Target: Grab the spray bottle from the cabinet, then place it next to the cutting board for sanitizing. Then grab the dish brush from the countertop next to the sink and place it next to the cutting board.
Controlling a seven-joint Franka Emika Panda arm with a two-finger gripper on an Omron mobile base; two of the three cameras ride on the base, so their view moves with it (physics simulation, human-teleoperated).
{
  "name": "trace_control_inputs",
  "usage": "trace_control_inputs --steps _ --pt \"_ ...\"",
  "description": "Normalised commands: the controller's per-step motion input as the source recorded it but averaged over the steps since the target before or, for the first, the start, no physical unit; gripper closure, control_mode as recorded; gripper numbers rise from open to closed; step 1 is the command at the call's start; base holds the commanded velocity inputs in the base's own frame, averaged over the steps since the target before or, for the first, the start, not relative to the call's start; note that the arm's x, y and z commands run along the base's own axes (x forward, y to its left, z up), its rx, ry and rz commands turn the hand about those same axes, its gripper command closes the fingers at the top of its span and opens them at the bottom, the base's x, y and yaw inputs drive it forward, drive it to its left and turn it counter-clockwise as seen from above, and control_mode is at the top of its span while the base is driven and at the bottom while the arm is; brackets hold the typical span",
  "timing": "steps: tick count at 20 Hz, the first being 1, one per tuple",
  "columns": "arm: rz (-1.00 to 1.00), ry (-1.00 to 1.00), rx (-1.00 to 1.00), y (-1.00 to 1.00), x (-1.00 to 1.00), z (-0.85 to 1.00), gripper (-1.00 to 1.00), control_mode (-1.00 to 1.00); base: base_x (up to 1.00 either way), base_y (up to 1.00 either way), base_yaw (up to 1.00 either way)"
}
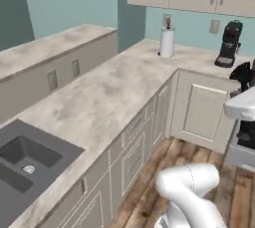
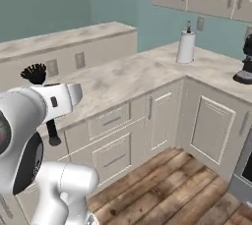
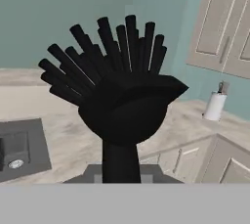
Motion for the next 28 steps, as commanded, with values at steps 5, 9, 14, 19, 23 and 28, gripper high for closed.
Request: trace_control_inputs --steps 5,9,14,19,23,28 --pt "0.0 0.0 0.0 0.0 0.0 0.0 1.0 1.0 0.0 0.0 -1.0" --pt "0.0 0.0 0.0 0.0 0.0 0.0 1.0 1.0 0.0 0.0 -1.0" --pt "0.0 0.0 0.0 0.0 0.0 0.0 1.0 1.0 0.0 -0.01 -0.99" --pt "0.0 0.0 0.0 0.0 0.0 0.0 1.0 1.0 0.61 -0.96 -0.38" --pt "0.0 0.0 0.0 0.0 0.0 0.0 1.0 1.0 1.0 -0.99 0.0" --pt "0.0 0.0 0.0 0.0 0.0 0.0 1.0 1.0 1.0 -0.88 0.0"
